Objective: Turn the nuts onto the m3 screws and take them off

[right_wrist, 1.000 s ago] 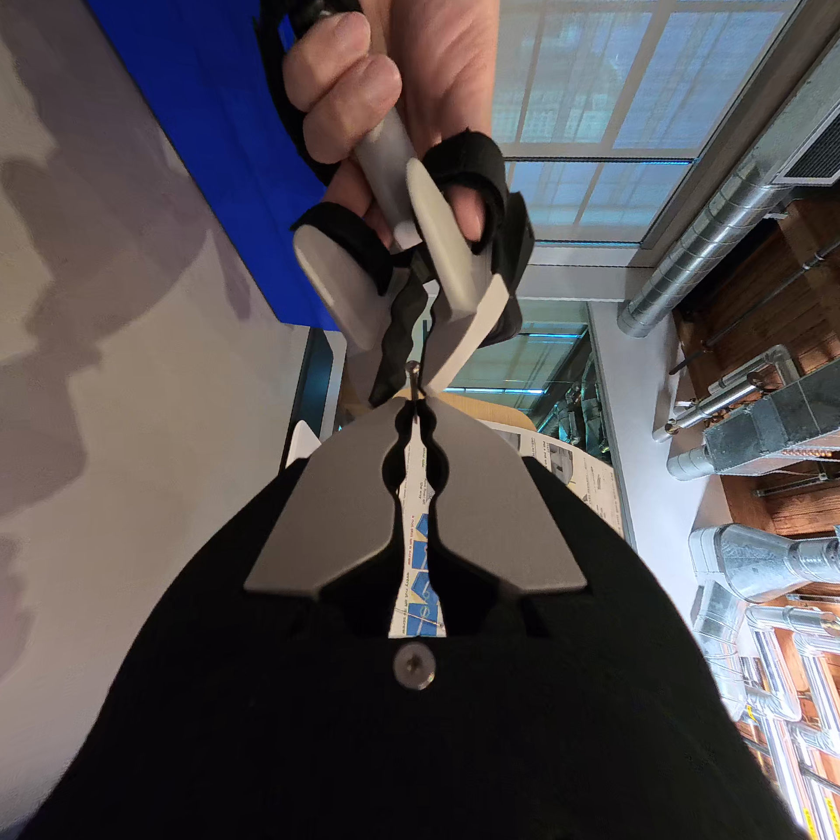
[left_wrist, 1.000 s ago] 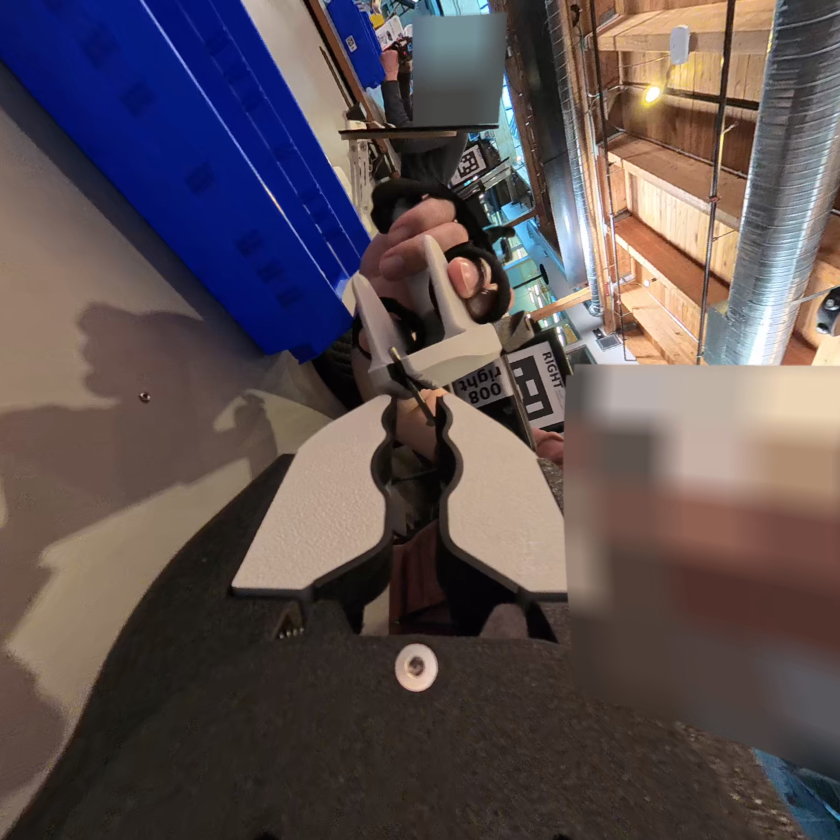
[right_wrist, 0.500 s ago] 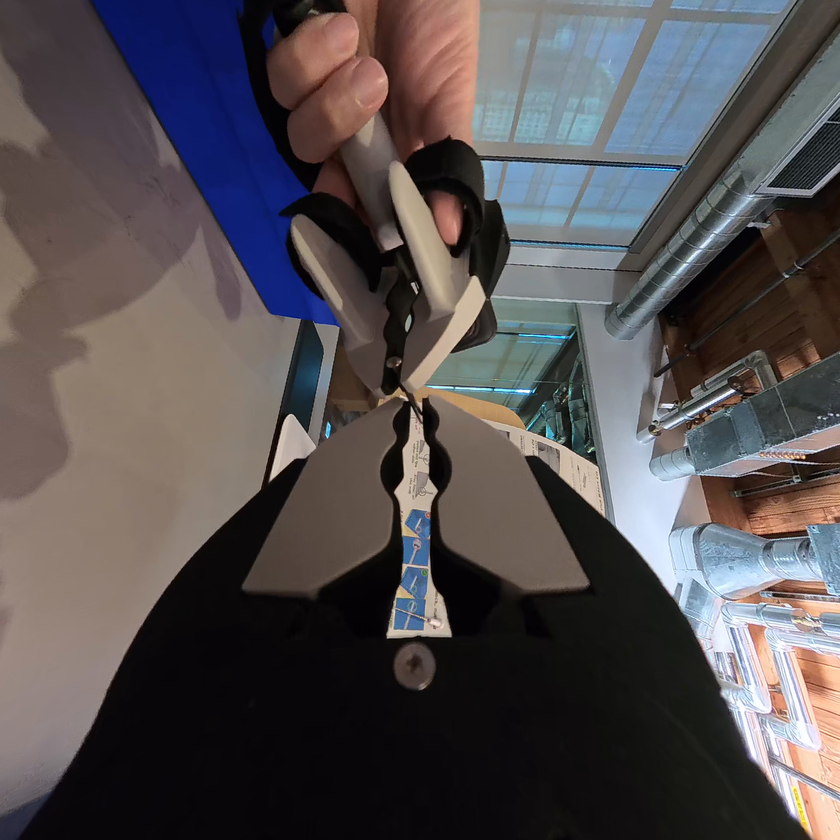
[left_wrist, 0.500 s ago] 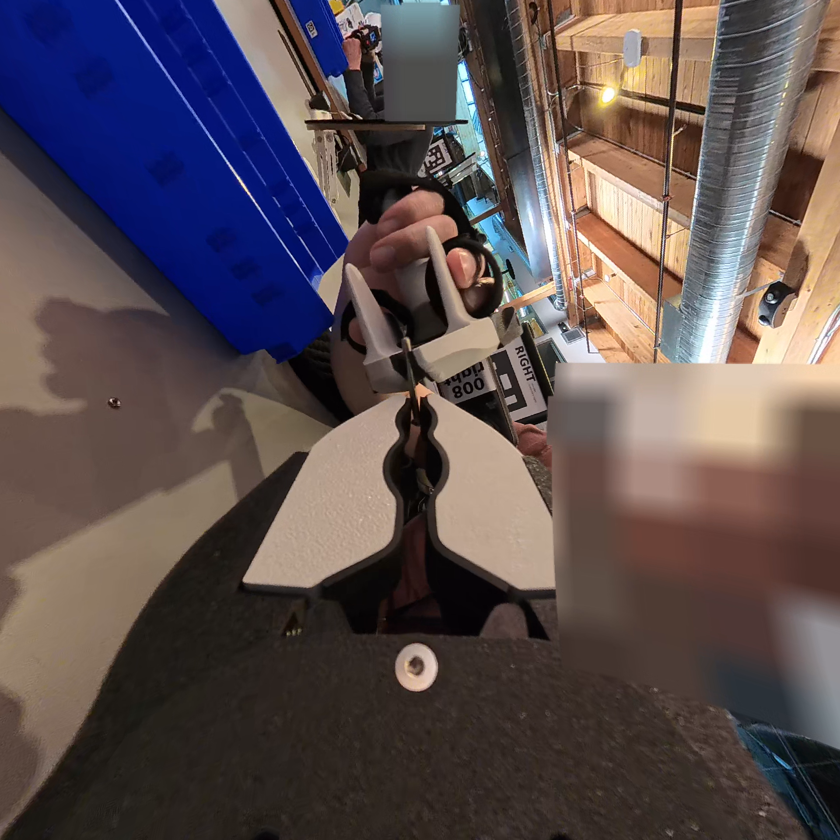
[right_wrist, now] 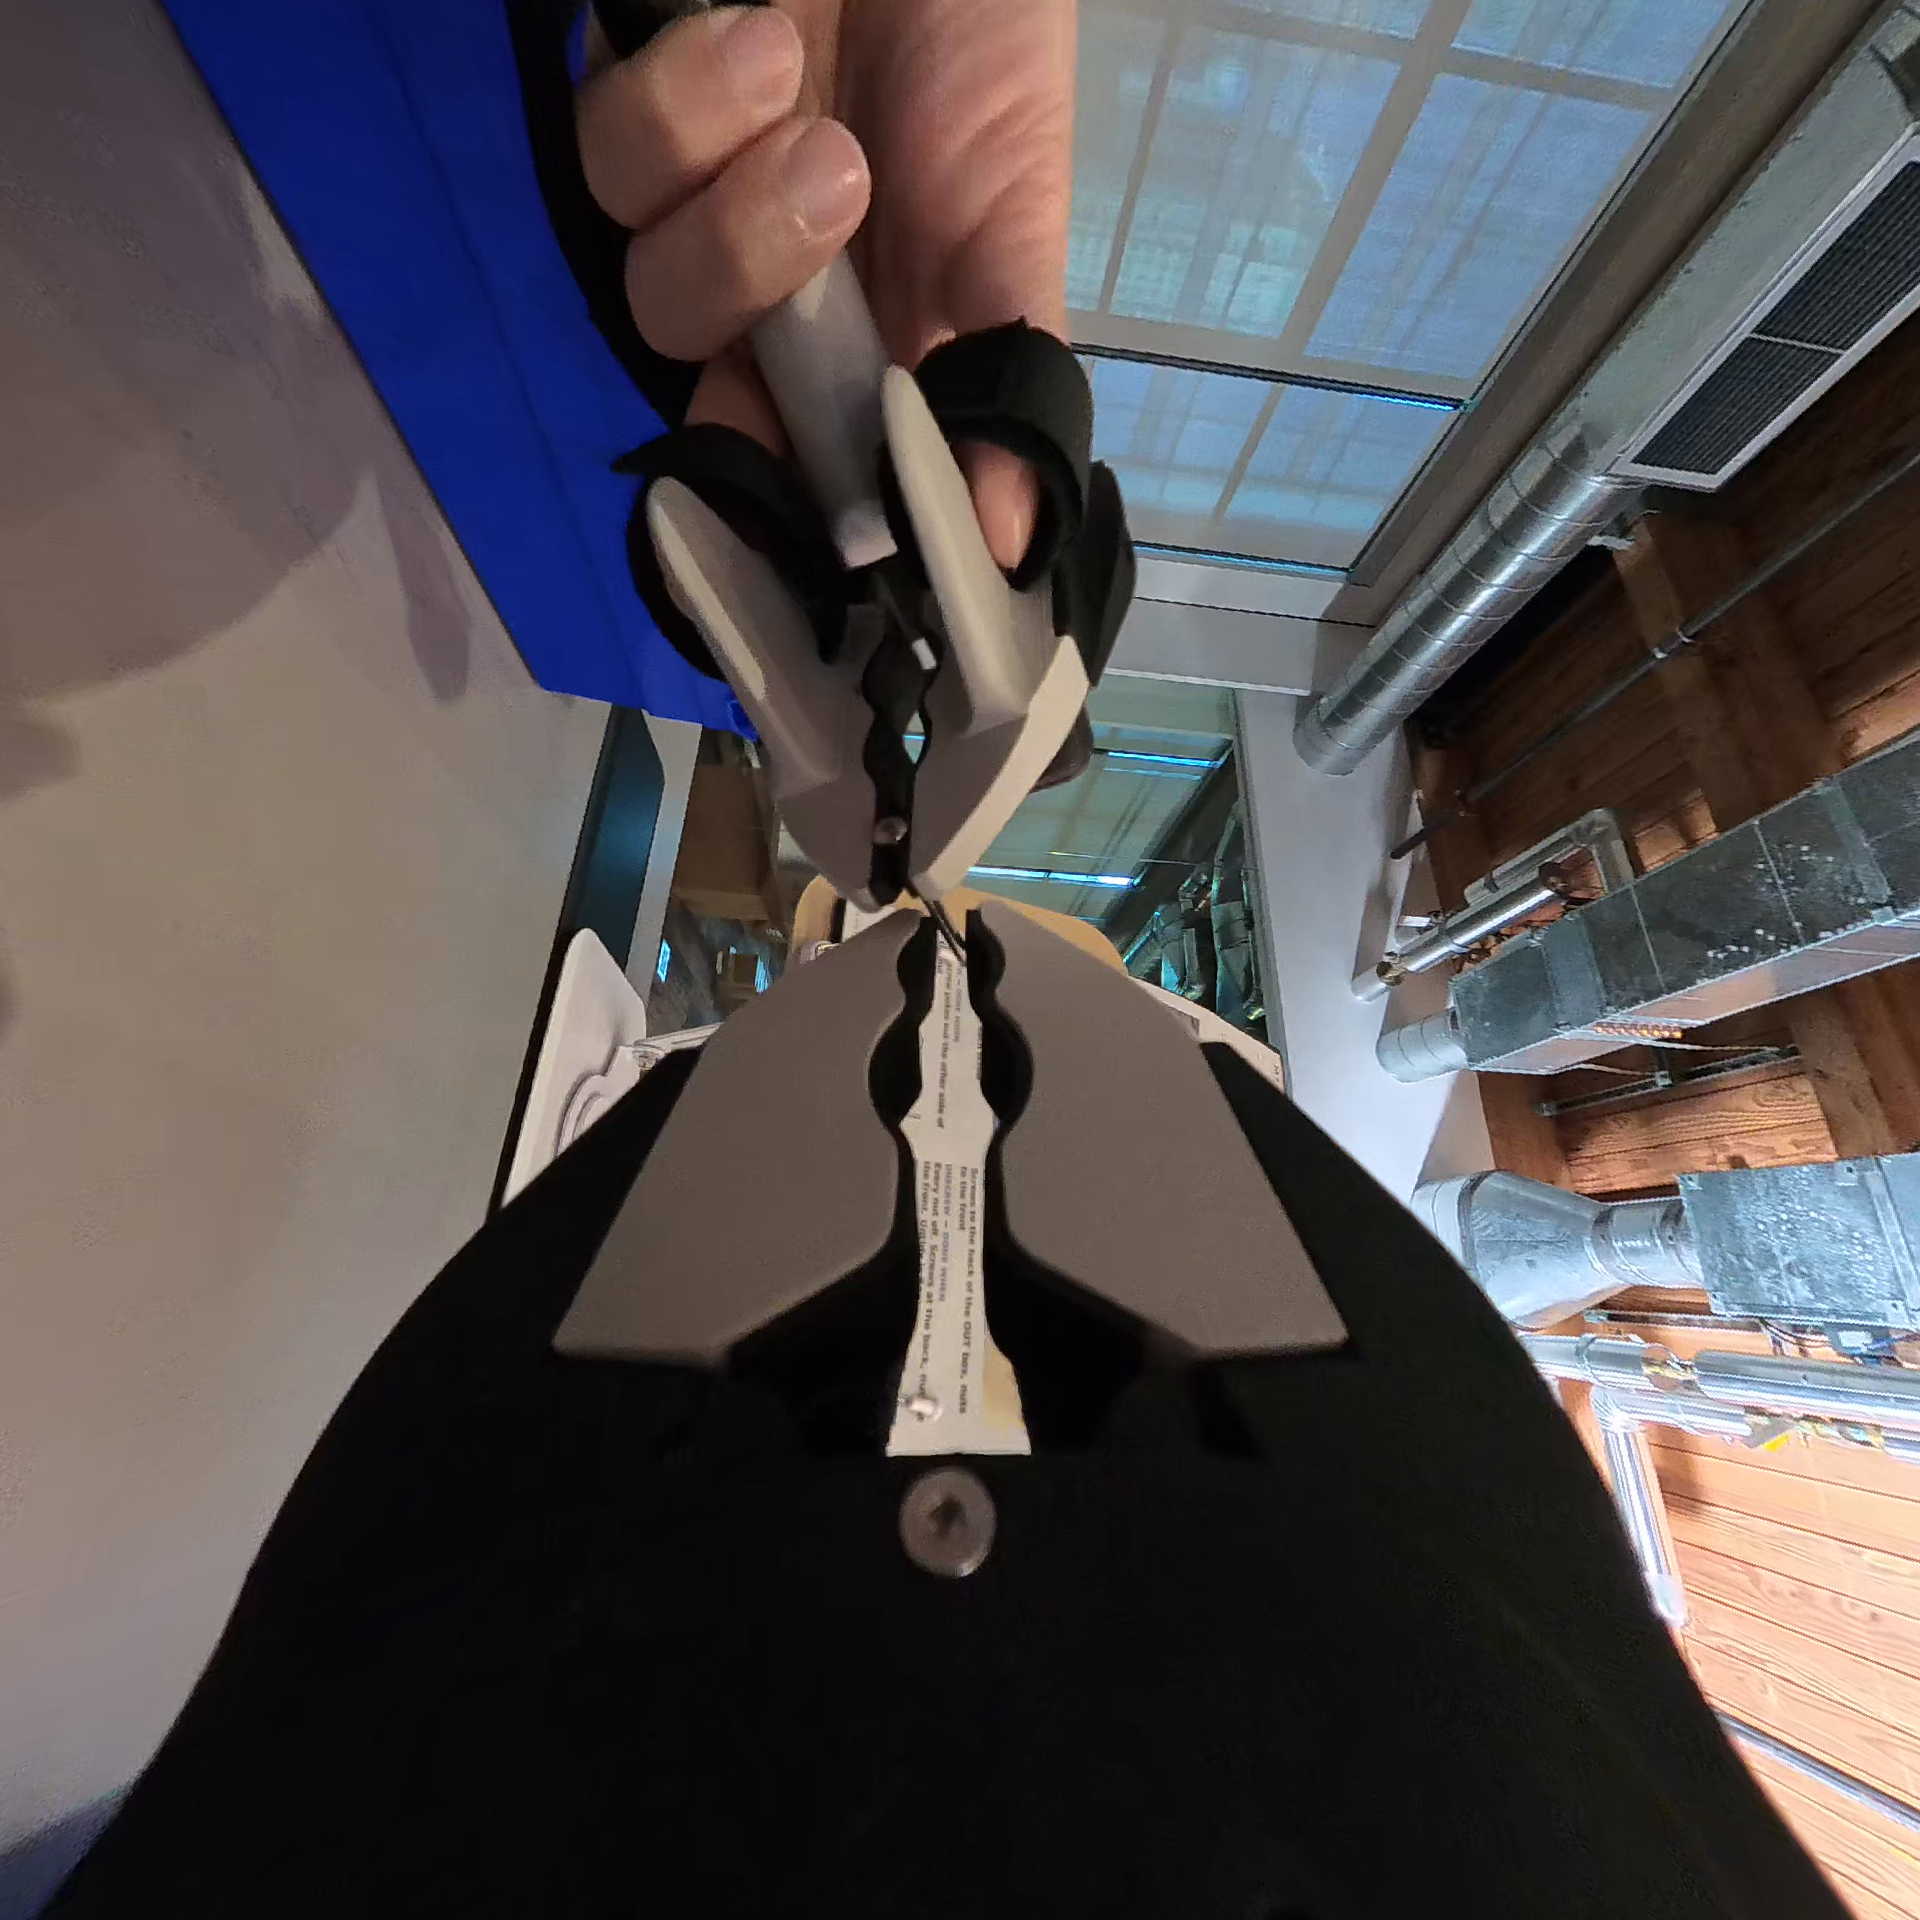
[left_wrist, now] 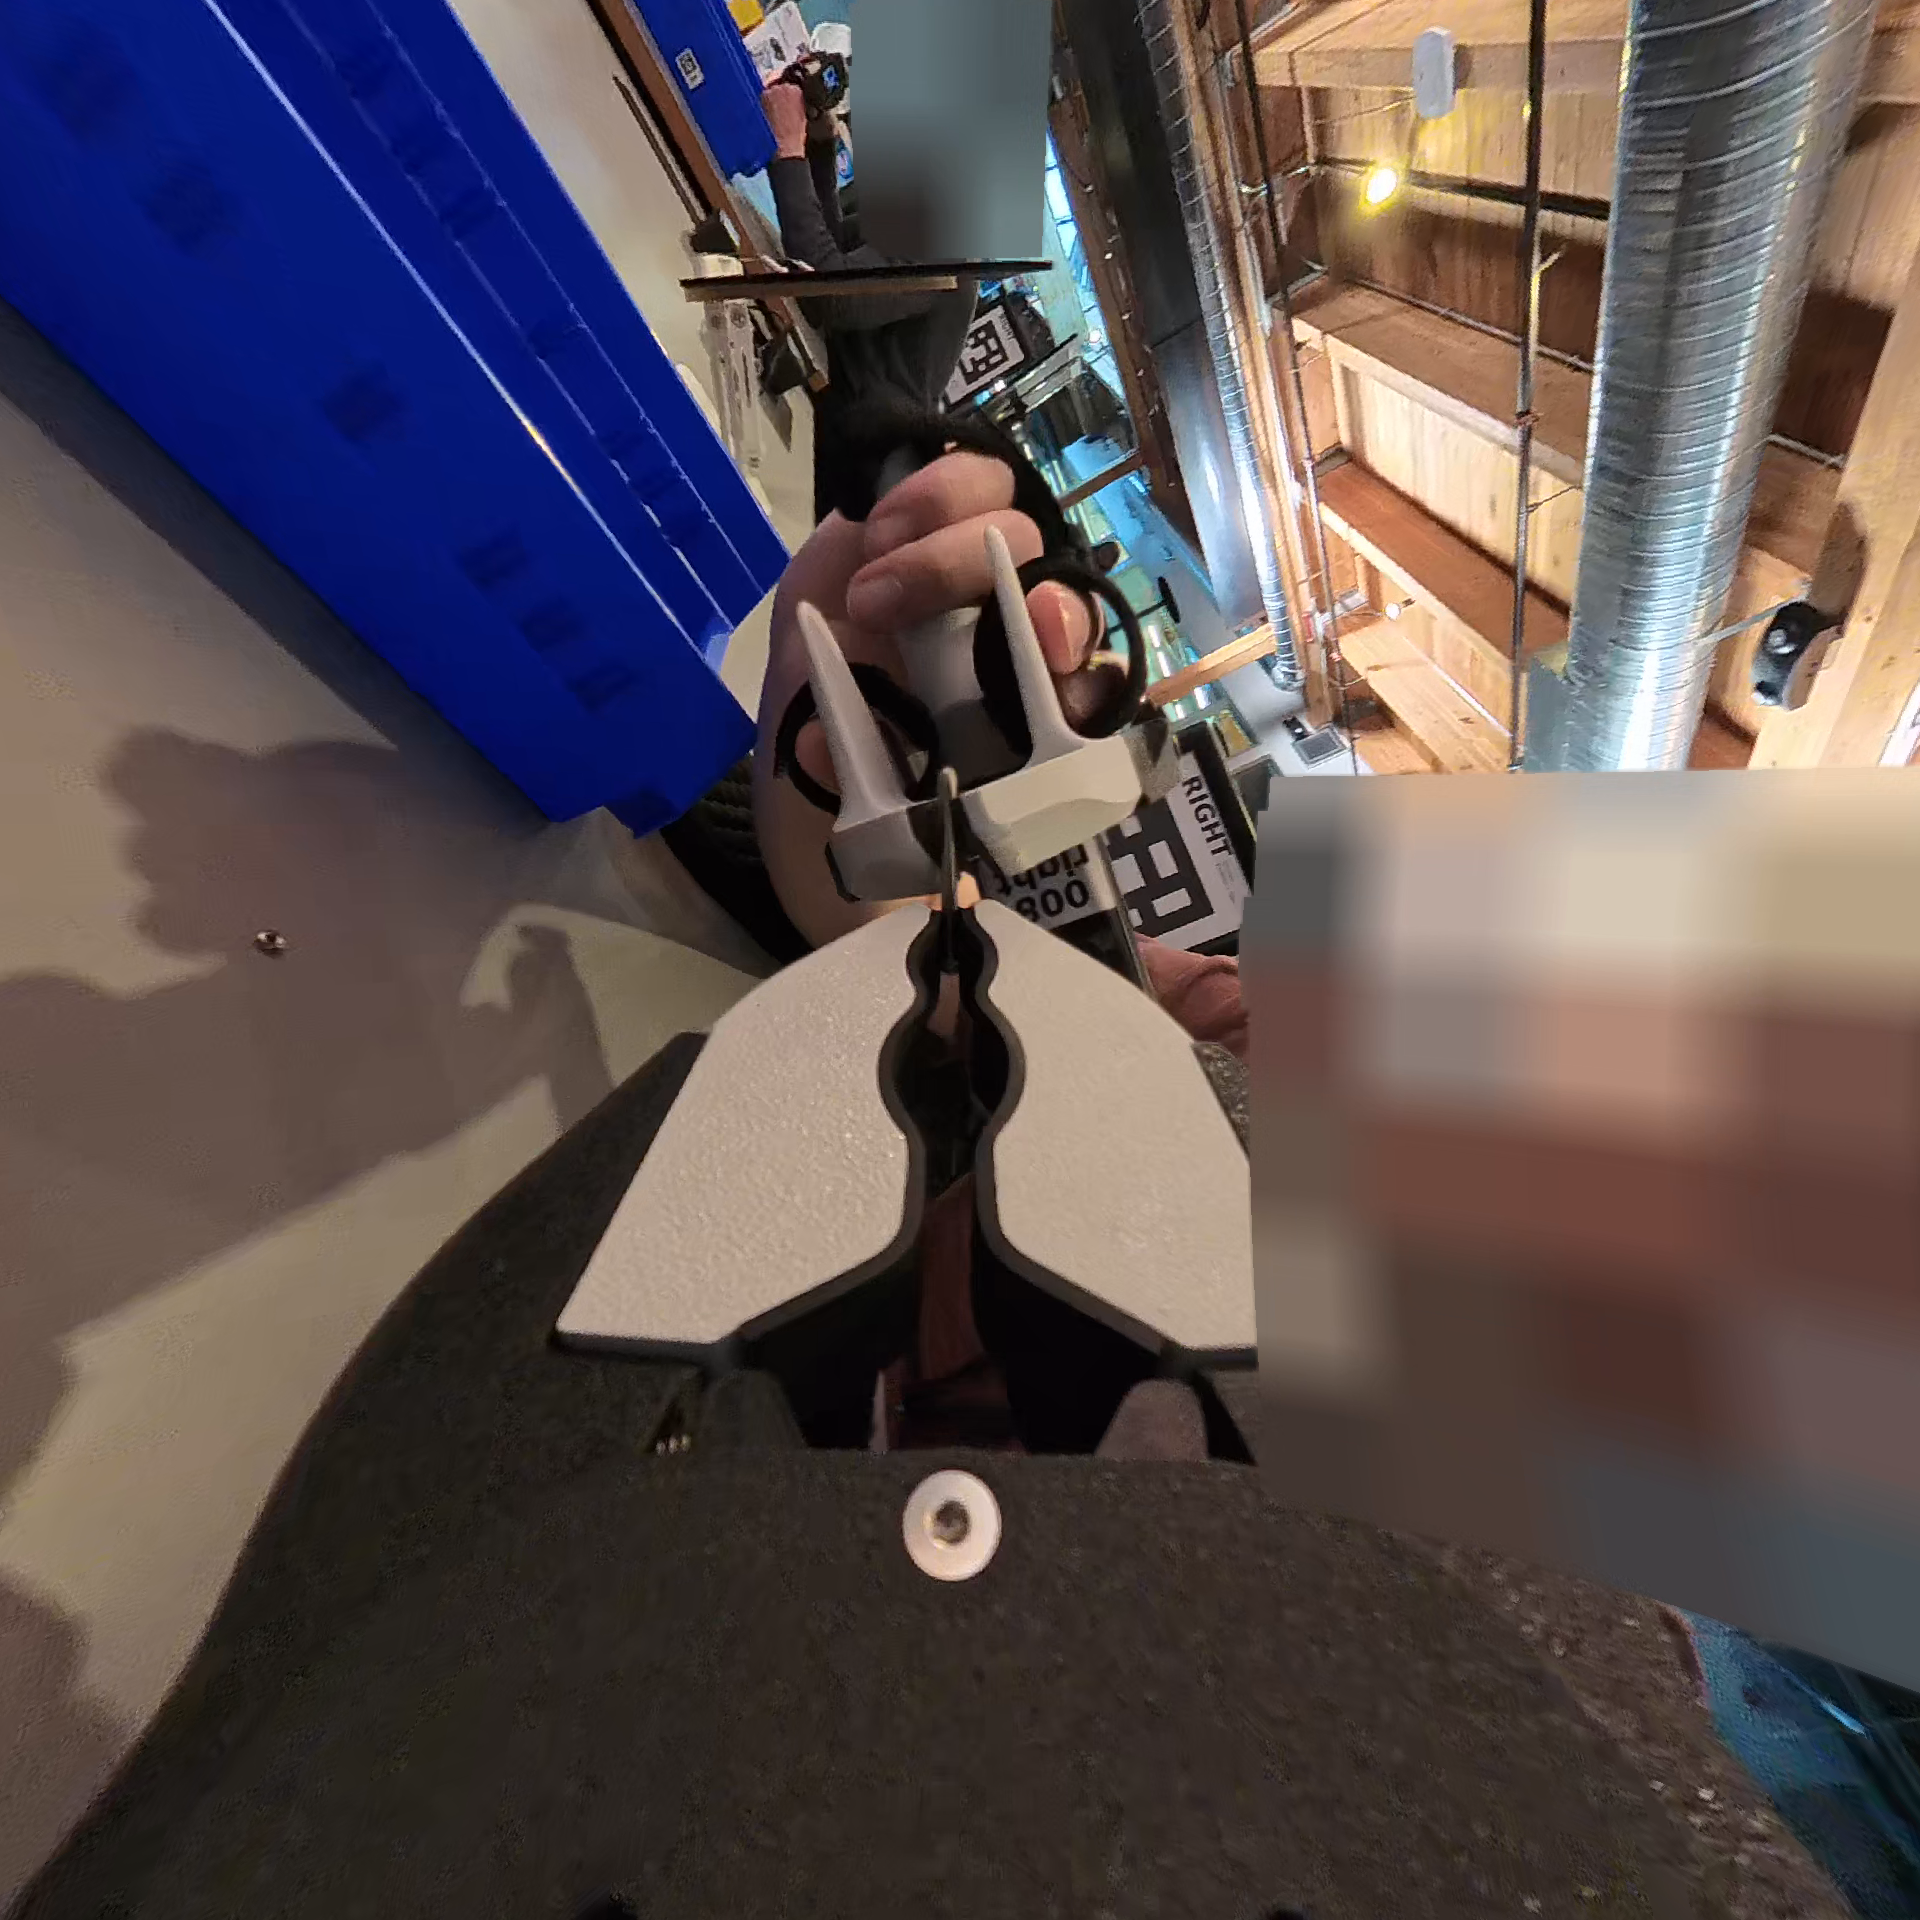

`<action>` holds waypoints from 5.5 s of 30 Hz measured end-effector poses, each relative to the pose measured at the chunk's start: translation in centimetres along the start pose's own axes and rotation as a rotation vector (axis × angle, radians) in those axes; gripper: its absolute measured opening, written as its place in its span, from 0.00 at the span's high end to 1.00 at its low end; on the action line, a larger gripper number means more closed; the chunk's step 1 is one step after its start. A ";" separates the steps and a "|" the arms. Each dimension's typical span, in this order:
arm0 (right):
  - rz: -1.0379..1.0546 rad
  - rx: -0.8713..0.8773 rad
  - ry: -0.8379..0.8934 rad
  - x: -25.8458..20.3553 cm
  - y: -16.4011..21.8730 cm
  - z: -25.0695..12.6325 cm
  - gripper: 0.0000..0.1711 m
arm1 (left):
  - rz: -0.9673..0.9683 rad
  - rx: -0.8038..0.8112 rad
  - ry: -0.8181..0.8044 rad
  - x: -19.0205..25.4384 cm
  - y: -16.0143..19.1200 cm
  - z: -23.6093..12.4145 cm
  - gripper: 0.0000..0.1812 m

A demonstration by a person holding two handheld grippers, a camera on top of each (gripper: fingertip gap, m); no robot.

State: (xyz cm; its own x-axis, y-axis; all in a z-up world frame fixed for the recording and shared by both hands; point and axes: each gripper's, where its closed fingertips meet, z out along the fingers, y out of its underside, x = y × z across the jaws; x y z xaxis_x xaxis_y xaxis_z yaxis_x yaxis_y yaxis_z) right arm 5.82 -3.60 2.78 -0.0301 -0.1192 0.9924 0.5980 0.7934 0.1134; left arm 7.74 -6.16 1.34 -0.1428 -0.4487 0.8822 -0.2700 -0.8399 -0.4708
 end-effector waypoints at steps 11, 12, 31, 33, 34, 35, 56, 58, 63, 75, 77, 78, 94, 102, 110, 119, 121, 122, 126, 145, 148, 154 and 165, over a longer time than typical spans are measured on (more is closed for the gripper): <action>0.092 -0.028 0.093 1.8 1.0 -0.1 0.89 | 0.185 0.027 -0.079 0.5 -0.7 -0.5 0.99; 0.107 -0.034 0.094 1.9 1.3 -0.2 0.89 | 0.208 0.028 -0.095 0.6 -0.8 -0.6 0.99; 0.984 -0.327 -1.128 -13.2 4.4 -4.5 0.90 | 0.932 0.254 -0.627 7.2 -5.1 -7.8 0.99; 0.900 -0.381 -1.184 -14.2 4.1 -5.2 0.90 | 0.945 0.261 -0.655 7.3 -5.2 -8.4 0.99; 0.870 -0.408 -1.211 -14.7 3.9 -5.5 0.90 | 0.947 0.264 -0.651 7.6 -5.2 -8.6 0.99; 0.856 -0.424 -1.242 -15.1 3.6 -5.8 0.90 | 0.947 0.266 -0.642 7.9 -5.2 -8.6 0.99; 0.804 -0.557 -1.396 -19.2 3.1 -6.1 0.92 | 0.928 0.201 -0.638 7.0 -4.6 -7.5 0.99; 0.827 -0.552 -1.407 -19.3 3.0 -6.2 0.94 | 0.923 0.199 -0.633 7.0 -4.6 -7.5 0.99; 0.908 -0.553 -1.440 -19.3 2.8 -6.3 0.96 | 0.880 0.195 -0.581 7.1 -4.3 -7.1 0.99; 0.901 -0.512 -1.441 -19.4 2.8 -6.3 0.97 | 0.845 0.155 -0.593 5.7 -4.1 -6.5 0.99; 0.856 -0.489 -1.419 -19.1 2.8 -6.2 0.96 | 0.836 0.143 -0.619 4.9 -4.2 -6.5 0.99; 0.849 -0.473 -1.404 -18.7 2.7 -6.1 0.97 | 0.833 0.135 -0.647 4.3 -4.3 -6.6 0.99; 1.130 0.080 -0.951 -2.0 0.5 -6.1 0.97 | 0.850 -0.306 -0.678 -4.7 0.9 -0.3 0.99; 1.126 0.115 -0.986 -2.4 -0.6 -5.9 0.96 | 0.976 -0.379 -0.629 -4.0 2.6 2.3 0.99; 1.111 0.133 -1.022 -2.9 -1.3 -6.0 0.96 | 1.015 -0.411 -0.624 -3.9 3.1 2.6 0.99; 1.143 0.065 -1.047 -3.5 -1.1 -5.8 0.96 | 1.056 -0.442 -0.743 -4.8 2.8 2.4 0.99; 1.236 -0.010 -1.045 -3.5 -0.5 -5.2 0.96 | 1.034 -0.408 -0.786 -5.0 2.1 2.0 0.99; 1.293 -0.056 -1.046 -3.5 -0.2 -4.9 0.96 | 1.023 -0.395 -0.806 -5.0 1.8 1.7 0.99; 1.453 -0.219 -1.037 -4.0 0.6 -3.9 0.96 | 0.984 -0.378 -0.888 -5.7 1.2 0.9 0.99; 1.522 -0.031 -0.820 0.7 1.1 -2.9 0.84 | 1.033 -0.153 -0.795 -2.0 -0.9 1.2 0.99; 1.504 0.161 -0.697 3.3 1.1 -2.7 0.83 | 1.068 -0.026 -0.725 0.0 -1.8 1.3 0.99; 1.494 0.444 -0.543 7.2 -0.1 -3.4 0.83 | 1.131 0.149 -0.576 3.7 -2.4 1.4 0.99; 1.462 0.565 -0.514 7.3 -4.1 -2.2 0.63 | 1.148 0.187 -0.504 5.3 -2.1 1.9 0.99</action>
State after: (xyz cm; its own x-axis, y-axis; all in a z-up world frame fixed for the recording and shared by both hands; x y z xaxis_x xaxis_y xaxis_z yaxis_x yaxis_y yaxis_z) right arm 4.91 -9.02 9.47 -0.0531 0.9848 0.1653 0.0104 0.1661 -0.9861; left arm 9.35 -7.37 6.94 0.1834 -0.9767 -0.1110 -0.0881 0.0961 -0.9915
